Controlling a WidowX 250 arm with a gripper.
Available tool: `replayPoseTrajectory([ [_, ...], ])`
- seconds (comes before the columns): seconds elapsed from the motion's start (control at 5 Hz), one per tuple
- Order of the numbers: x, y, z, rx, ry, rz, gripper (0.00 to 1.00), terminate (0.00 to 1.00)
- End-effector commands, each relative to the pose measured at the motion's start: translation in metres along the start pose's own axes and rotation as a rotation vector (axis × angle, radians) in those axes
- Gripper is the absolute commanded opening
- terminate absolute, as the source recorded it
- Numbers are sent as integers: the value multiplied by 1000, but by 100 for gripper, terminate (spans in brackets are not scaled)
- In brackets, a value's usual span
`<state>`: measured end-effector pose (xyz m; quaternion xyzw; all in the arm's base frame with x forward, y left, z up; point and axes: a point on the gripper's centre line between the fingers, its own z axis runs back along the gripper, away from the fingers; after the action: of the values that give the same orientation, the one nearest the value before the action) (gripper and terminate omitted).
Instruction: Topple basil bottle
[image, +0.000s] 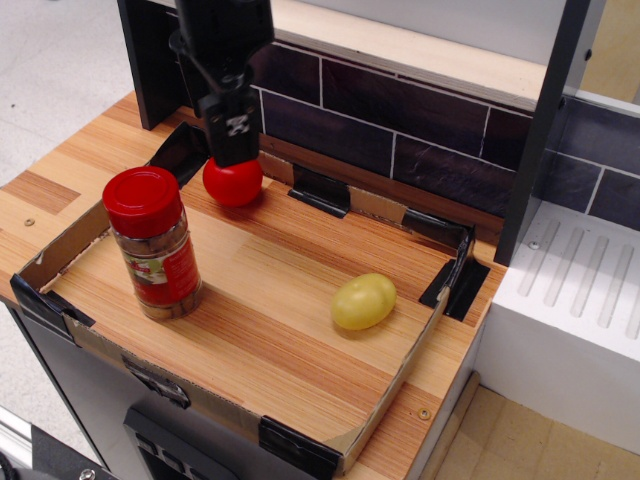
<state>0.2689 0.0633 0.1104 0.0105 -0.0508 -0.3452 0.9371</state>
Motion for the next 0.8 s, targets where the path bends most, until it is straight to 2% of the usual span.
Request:
replayPoseTrajectory([
  [0.0,-11,-9,11,24,-31,-21,100,0],
  [0.6,-32,-15,2,139,41,-10,100,0],
])
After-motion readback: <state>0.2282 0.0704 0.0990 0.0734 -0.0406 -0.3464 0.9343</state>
